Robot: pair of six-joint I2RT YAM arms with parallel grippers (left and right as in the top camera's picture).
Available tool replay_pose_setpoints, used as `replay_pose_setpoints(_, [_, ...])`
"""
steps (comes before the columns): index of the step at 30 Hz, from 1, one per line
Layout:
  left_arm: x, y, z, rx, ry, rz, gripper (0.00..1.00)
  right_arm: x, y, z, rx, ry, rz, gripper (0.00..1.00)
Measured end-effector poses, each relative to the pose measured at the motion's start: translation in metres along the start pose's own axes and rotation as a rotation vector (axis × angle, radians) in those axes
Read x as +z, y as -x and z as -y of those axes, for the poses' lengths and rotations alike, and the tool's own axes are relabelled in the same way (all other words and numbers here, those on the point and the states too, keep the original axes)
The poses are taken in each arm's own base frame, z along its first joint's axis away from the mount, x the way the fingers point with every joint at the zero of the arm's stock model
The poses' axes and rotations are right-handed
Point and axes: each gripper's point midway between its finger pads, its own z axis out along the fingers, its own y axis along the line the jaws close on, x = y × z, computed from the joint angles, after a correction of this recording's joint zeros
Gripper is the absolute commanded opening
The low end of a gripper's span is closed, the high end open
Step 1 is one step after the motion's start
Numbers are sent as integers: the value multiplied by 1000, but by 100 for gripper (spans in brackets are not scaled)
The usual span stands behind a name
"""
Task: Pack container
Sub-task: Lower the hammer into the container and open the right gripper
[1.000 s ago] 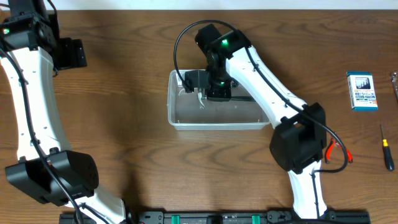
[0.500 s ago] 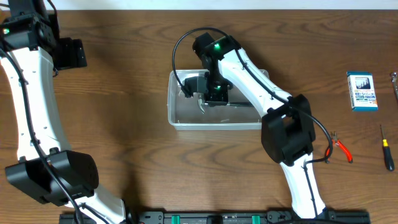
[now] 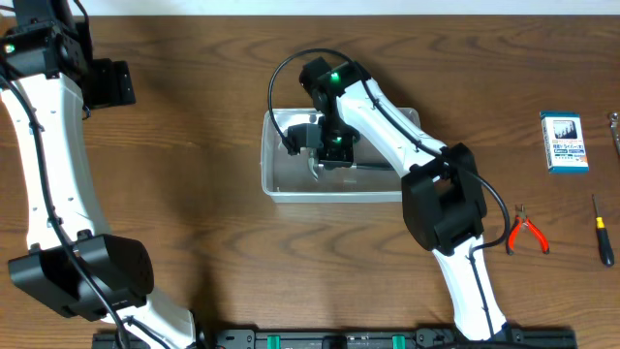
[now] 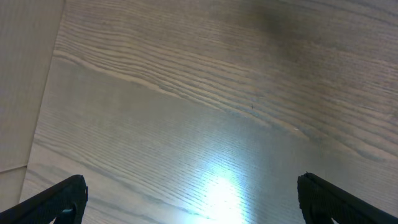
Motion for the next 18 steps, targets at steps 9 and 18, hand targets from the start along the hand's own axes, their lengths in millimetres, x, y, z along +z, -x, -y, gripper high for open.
replay_pose_setpoints(9, [0, 0, 0, 0, 0, 0, 98, 11, -7, -6, 7, 30, -20, 4])
replay_pose_setpoints(18, [0, 0, 0, 0, 0, 0, 98, 11, -6, -6, 11, 29, -15, 27])
